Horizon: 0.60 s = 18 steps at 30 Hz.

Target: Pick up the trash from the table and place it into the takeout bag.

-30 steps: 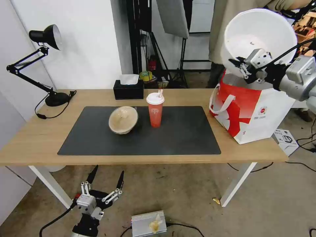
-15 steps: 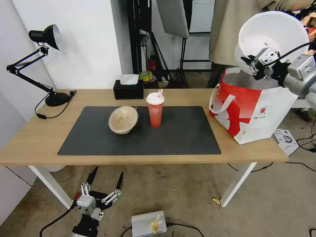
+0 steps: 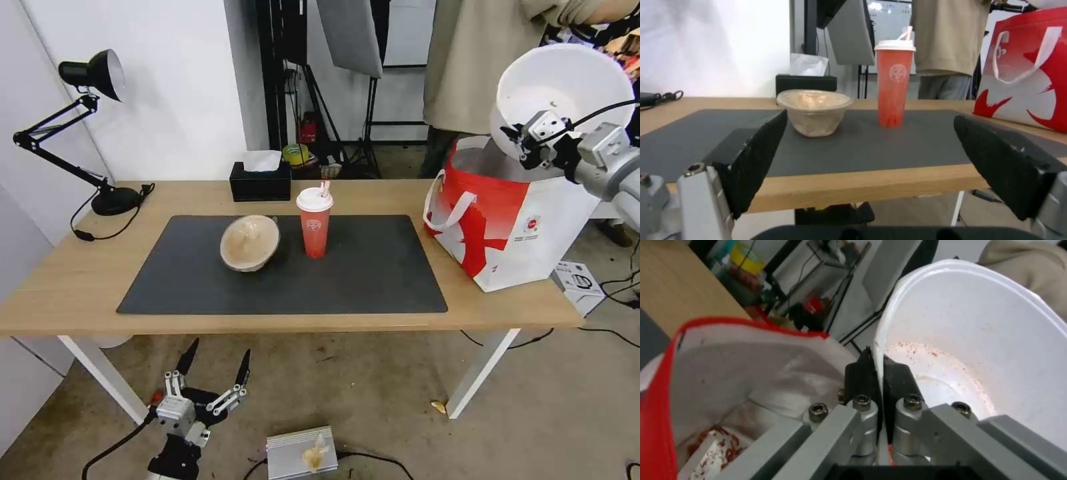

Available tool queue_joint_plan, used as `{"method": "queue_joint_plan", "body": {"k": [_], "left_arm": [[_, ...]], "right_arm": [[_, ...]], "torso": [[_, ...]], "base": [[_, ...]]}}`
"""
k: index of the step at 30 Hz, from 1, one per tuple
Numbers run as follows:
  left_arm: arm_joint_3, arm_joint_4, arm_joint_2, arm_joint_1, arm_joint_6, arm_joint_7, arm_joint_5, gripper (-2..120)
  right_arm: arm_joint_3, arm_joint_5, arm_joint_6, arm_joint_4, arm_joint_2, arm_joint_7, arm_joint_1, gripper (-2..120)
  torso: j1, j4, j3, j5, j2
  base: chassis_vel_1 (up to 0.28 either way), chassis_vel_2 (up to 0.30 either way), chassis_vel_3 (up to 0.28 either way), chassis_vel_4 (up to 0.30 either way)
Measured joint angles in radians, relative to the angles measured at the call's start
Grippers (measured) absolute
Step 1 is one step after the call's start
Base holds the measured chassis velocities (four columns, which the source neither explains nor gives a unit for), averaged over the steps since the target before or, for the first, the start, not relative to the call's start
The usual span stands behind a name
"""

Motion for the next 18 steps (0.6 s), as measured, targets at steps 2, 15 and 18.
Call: {"method": "queue_joint_plan", "body": {"k": [2, 15, 18], "left_arm": [[0.0, 0.0, 0.0, 0.0, 0.0, 0.0, 0.0, 100], [0.005, 0.02, 0.0, -0.002, -0.007, 0.001, 0.0, 100], [0.009, 0.025, 0.0, -0.002, -0.01, 0.001, 0.002, 100]], "right_arm": [[0.0, -0.001, 0.0, -0.001, 0.001, 0.0, -0.001, 0], [-0.002, -0.029, 0.008, -0.053, 0.031, 0.002, -0.021, 0], [-0.002, -0.031, 0.01, -0.06, 0.033, 0.002, -0.022, 0]], "torso": [[0.0, 0.0, 0.0, 0.0, 0.0], [0.0, 0.0, 0.0, 0.0, 0.0], [0.0, 0.0, 0.0, 0.0, 0.0]], "base": [[0.0, 0.0, 0.0, 0.0], [0.0, 0.0, 0.0, 0.0], [0.0, 0.0, 0.0, 0.0]]}}
